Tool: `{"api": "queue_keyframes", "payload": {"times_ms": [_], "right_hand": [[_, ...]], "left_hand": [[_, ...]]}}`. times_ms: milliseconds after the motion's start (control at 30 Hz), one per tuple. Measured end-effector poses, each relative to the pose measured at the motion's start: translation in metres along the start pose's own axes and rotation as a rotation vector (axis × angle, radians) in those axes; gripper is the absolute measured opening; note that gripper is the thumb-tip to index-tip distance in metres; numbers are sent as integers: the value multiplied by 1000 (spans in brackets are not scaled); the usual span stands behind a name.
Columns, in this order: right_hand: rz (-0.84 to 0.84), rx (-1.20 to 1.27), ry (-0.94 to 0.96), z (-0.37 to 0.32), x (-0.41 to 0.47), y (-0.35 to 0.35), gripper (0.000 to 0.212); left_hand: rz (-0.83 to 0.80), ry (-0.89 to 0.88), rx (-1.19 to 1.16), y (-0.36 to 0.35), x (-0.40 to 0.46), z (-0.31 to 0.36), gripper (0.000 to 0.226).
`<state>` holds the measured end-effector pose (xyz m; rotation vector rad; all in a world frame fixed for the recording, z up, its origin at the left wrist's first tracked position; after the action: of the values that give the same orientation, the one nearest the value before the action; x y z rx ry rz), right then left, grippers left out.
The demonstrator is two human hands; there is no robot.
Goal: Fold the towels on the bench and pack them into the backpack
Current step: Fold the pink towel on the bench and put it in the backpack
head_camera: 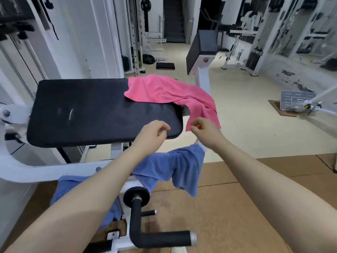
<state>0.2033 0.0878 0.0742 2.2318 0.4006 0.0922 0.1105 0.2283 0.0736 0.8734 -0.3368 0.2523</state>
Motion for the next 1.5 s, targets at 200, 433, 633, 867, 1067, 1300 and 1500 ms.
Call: {"api": "queue_keyframes", "payload": {"times_ms": [200, 433, 633, 867, 1067, 1300, 1500], "right_hand": [[147, -177, 36, -11, 142, 18, 48], [201, -377, 32, -11, 224, 9, 65], [128, -340, -26, -7, 244, -4, 13], [-5, -26, 202, -50, 191, 19, 22], [-372, 503, 278, -94, 92, 29, 12], [-840, 708, 445, -137, -38, 12, 6], [-1029, 705, 512, -151, -142, -16, 45]], "left_hand": [[-12, 27, 14, -18, 108, -29, 28], [59, 128, 0, -36, 150, -68, 26], [48, 205, -2, -38, 133, -83, 25], [140, 166, -20, -7, 99, -65, 31], [311, 35, -100, 34, 62, -27, 44], [473, -128, -87, 90, -43, 28, 50], [442, -55, -378, 111, -145, 60, 17]]}}
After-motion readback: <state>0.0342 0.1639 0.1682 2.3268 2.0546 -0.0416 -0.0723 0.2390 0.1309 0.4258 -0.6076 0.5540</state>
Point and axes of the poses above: each hand's wrist, its own x-axis towards the middle knuckle, its own y-axis out of the back of the hand, z = x × y, the point moved 8 cm from there along x, towards the middle knuckle, and after that the axes turned 15 degrees about -y, right-handed, at the moved point
